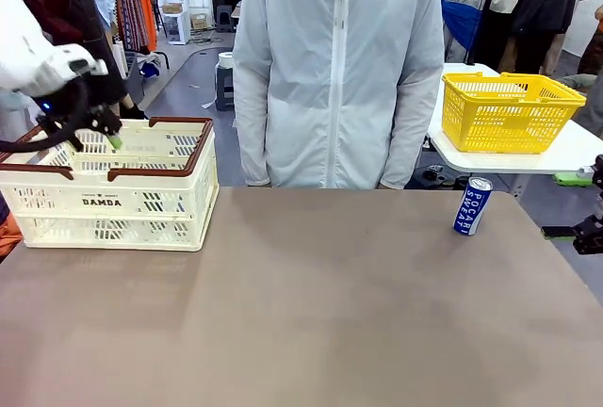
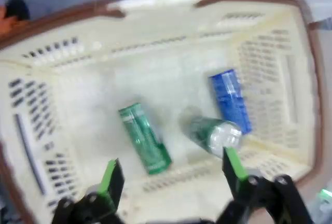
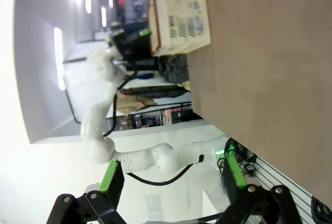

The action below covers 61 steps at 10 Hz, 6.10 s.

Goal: Place the drinks into the Shopping basket.
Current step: Pick up one drink and place it into the Shopping basket.

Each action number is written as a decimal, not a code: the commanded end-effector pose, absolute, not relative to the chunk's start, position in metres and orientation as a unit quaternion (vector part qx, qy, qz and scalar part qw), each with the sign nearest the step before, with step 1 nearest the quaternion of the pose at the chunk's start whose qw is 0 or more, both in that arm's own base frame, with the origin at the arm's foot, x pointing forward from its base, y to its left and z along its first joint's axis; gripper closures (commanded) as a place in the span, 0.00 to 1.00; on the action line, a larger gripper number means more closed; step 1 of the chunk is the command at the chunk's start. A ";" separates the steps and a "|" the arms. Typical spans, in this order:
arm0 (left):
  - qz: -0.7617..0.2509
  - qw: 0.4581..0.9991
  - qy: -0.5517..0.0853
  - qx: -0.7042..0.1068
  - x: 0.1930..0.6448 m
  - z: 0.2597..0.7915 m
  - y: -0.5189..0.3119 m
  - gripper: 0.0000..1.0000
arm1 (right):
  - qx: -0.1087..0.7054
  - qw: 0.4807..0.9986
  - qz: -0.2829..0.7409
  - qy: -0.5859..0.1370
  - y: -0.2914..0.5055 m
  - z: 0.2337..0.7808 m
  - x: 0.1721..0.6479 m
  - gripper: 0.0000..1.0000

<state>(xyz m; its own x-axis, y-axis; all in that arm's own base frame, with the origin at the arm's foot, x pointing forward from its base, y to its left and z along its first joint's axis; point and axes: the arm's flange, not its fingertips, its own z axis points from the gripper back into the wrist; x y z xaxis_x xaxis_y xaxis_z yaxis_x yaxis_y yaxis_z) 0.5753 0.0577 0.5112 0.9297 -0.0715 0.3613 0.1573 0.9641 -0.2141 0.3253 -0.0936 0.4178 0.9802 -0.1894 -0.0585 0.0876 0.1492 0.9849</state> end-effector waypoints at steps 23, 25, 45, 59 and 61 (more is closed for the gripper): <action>-0.015 0.754 -0.203 -0.624 0.322 0.491 0.210 0.00 | 0.652 0.752 -0.088 -0.047 -0.093 0.421 0.327 0.00; -0.015 0.754 -0.203 -0.624 0.322 0.491 0.210 0.00 | 0.652 0.752 -0.088 -0.047 -0.093 0.421 0.327 0.00; -0.015 0.754 -0.203 -0.624 0.322 0.491 0.210 0.00 | -0.016 0.979 -0.086 -0.183 0.025 0.478 0.405 0.00; -0.015 0.754 -0.203 -0.624 0.322 0.491 0.210 0.00 | -0.028 0.993 -0.088 -0.072 0.011 0.379 0.612 0.00; -0.015 0.754 -0.203 -0.624 0.322 0.491 0.210 0.00 | -0.026 0.995 -0.088 -0.049 0.012 0.373 0.606 0.00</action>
<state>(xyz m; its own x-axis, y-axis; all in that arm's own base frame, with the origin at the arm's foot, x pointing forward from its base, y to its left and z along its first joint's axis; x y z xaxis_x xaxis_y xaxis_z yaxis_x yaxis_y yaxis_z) 0.3238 0.2111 0.4868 0.9170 0.2198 0.3329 0.2802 0.2390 -0.9297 0.6059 0.0084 0.3672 0.9822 -0.1487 0.1150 0.1555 0.9865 -0.0523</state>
